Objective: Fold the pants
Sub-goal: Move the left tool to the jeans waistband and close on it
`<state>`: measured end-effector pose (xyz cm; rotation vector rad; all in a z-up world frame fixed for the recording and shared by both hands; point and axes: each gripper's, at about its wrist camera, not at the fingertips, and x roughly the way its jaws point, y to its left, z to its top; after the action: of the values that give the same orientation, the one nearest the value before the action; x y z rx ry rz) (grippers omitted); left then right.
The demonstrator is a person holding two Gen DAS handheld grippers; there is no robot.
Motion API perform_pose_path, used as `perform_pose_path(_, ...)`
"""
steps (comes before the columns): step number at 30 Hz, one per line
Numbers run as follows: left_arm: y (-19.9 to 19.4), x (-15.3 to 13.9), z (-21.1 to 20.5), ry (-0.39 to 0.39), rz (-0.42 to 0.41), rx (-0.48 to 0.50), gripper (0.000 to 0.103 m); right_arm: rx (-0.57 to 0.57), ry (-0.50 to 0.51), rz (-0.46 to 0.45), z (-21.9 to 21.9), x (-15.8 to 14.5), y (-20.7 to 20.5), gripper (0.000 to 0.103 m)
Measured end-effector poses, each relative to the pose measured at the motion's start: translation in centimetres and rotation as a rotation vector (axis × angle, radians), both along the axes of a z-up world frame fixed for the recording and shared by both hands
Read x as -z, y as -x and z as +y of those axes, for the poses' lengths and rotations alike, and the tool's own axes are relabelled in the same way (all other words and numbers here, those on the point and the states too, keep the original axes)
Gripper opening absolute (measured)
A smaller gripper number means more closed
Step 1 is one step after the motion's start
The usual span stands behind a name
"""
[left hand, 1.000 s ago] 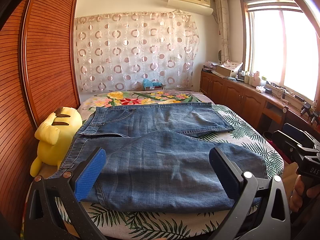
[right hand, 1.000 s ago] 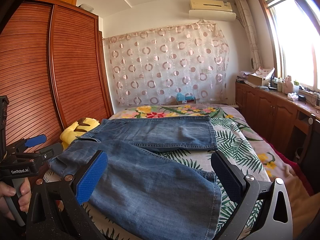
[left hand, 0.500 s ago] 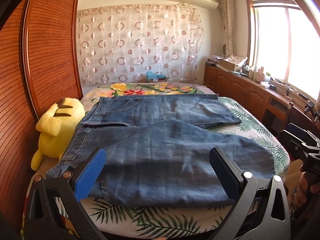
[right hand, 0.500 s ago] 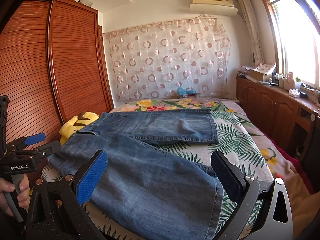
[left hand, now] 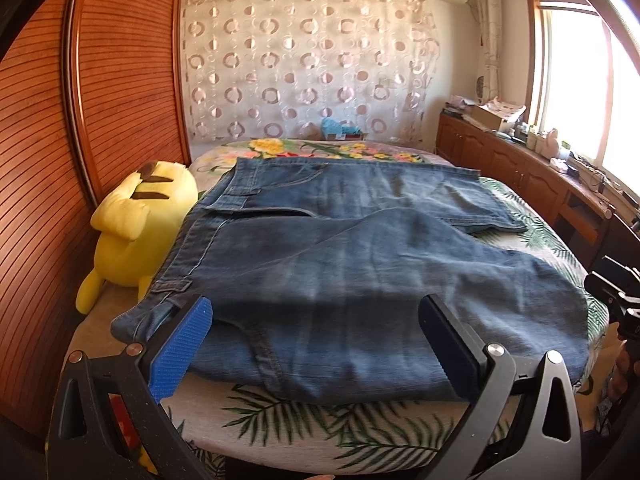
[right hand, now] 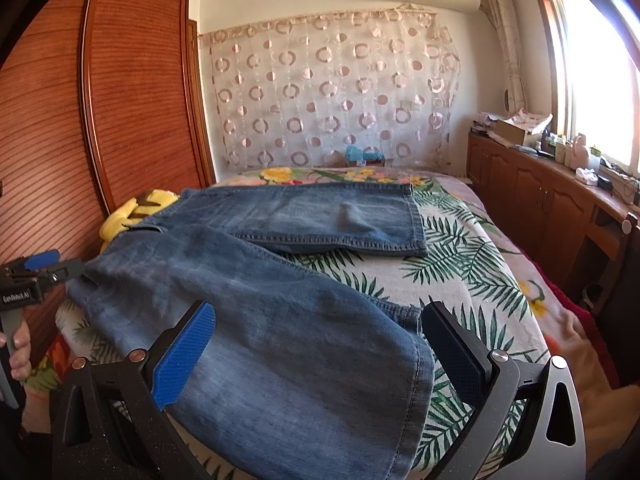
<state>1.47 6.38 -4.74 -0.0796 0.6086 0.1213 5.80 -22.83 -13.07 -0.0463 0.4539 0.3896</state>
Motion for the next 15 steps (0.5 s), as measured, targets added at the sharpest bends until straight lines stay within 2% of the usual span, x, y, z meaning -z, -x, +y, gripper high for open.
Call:
perform_pose_path(4,-0.3,0.8,1.2,0.013,0.025,-0.016,0.103,-0.002,0.030,0.041,0.7,0.2,-0.3,0.103)
perform_pose_path(15,0.0,2.9,5.2,0.001,0.097,-0.080,0.103,-0.014,0.064,0.062,0.9,-0.2,-0.1,0.103)
